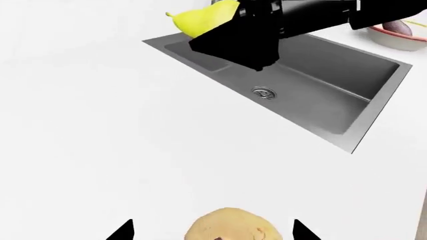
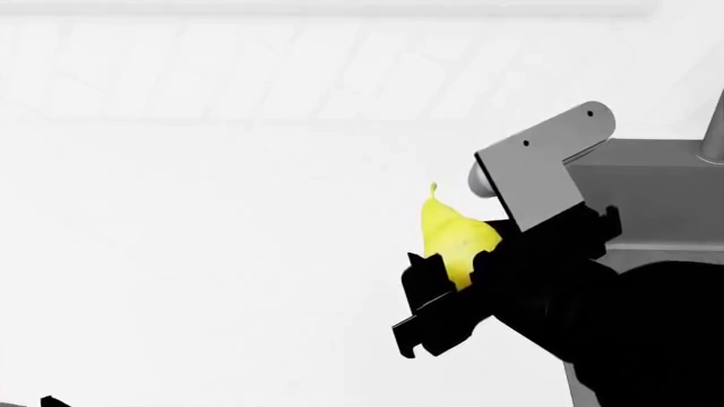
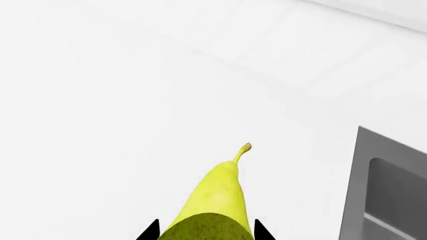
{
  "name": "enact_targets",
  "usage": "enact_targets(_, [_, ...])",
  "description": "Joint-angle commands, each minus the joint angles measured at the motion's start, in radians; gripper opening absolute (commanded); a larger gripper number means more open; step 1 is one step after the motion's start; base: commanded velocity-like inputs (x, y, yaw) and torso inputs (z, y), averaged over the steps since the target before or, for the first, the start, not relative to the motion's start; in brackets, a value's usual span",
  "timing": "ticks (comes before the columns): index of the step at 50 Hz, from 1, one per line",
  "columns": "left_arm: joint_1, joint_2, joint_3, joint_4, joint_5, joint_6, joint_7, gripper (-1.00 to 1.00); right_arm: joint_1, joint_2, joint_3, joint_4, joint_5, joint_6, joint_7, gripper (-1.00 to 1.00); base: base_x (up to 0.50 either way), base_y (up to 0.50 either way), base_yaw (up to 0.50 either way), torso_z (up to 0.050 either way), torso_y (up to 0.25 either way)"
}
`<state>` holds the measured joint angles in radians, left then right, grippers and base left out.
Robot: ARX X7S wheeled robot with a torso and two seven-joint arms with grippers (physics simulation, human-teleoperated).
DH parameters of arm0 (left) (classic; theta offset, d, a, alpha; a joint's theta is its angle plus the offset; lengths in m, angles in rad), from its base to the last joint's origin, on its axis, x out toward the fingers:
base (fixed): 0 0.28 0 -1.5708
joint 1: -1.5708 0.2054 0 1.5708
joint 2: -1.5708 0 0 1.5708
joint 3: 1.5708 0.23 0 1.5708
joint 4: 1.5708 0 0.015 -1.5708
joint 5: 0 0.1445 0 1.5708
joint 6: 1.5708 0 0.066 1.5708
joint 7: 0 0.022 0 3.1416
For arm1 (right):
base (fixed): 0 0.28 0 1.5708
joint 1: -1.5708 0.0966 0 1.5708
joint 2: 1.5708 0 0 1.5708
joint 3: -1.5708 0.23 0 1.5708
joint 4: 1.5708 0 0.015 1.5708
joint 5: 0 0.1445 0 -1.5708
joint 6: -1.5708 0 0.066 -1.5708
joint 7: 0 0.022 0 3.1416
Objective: There is a mixed pile of frozen fruits and vegetables on the counter. Locate all the frozen vegetables and place the items in a bowl on the counter. Take all the frozen fruits and defrost them in a running sink.
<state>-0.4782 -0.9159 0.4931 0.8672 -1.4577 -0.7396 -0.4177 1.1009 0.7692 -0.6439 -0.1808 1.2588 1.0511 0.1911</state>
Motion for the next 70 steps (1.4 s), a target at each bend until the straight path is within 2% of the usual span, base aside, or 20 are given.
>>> enact_targets(1, [0.004,0.022,0.036,-0.009,0.039,-0.027,0.007,1.0,-0.005,0.0,-0.005,0.0,-0.017,-0.008,-0.021,-1.0,0.0,0.0,0.0,0.0,0.0])
enact_targets(19, [-0.062,0.11,0.103,-0.042,0.07,-0.09,0.0,1.0,-0.017,-0.007,-0.018,0.011,-0.035,-0.025,-0.033,-1.0,0.0,0.0,0.0,0.0,0.0])
enact_targets(29, [-0.038,0.146,0.158,-0.073,0.17,-0.108,0.029,1.0,-0.028,-0.007,-0.022,0.009,-0.038,-0.032,-0.034,-1.0,0.0,0.0,0.0,0.0,0.0])
enact_targets(46, [-0.007,0.16,0.225,-0.117,0.306,-0.114,0.073,1.0,-0.041,-0.004,-0.026,0.01,-0.044,-0.046,-0.039,-1.0,0.0,0.0,0.0,0.0,0.0])
enact_targets(62, [-0.01,0.166,0.225,-0.116,0.279,-0.109,0.078,1.0,-0.055,0.0,-0.027,0.013,-0.047,-0.059,-0.042,-1.0,0.0,0.0,0.0,0.0,0.0])
enact_targets(63, [-0.008,0.164,0.22,-0.112,0.274,-0.105,0.075,-1.0,-0.055,-0.001,-0.028,0.014,-0.048,-0.059,-0.042,-1.0,0.0,0.0,0.0,0.0,0.0])
enact_targets(70, [-0.034,0.167,0.197,-0.092,0.241,-0.105,0.042,-1.0,-0.05,0.001,-0.025,0.015,-0.044,-0.056,-0.038,-1.0,0.0,0.0,0.0,0.0,0.0])
